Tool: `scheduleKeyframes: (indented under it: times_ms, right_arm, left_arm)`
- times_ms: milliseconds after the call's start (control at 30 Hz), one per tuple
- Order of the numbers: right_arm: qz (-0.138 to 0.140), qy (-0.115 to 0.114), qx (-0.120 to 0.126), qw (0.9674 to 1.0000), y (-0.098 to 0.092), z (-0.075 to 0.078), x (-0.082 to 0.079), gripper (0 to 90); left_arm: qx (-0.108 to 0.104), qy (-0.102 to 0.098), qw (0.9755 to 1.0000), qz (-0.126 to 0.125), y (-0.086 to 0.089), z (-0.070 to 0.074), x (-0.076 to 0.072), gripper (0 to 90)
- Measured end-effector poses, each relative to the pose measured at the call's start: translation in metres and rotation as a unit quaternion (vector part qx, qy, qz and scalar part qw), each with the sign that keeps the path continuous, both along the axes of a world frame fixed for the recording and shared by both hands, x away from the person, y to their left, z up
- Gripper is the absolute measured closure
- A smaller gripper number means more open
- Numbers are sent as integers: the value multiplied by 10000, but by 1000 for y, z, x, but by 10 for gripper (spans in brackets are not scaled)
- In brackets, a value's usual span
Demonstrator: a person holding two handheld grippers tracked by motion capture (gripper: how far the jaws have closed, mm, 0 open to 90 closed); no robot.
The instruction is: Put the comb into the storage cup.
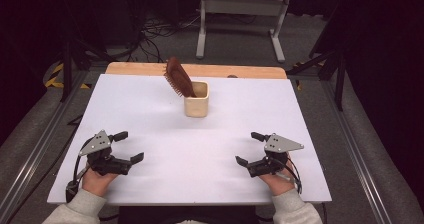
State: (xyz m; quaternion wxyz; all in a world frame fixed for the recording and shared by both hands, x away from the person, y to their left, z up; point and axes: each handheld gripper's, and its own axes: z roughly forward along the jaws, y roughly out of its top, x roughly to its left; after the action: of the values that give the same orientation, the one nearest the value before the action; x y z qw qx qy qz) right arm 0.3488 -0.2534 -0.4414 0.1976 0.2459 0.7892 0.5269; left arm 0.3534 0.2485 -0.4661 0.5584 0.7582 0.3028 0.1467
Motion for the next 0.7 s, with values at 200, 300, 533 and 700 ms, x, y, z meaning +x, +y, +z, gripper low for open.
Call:
scheduleKeyframes:
  times_ms: [200, 300, 533, 700]
  right_arm:
    - [34, -119, 7, 9999, 0, -7, -5, 14]
    - [21, -69, -35, 10000, 2, -9, -4, 14]
    - [-43, -7, 56, 10000, 0, -10, -3, 11]
    - [-78, 1, 52, 10000, 0, -10, -3, 11]
  left_arm:
    - [-56, 46, 9999, 142, 3, -1, 0, 2]
    - [-38, 35, 9997, 227, 3, -1, -1, 2]
    - [8, -64, 9991, 424, 4, 1, -2, 3]
    - [89, -132, 9991, 391, 1, 1, -4, 5]
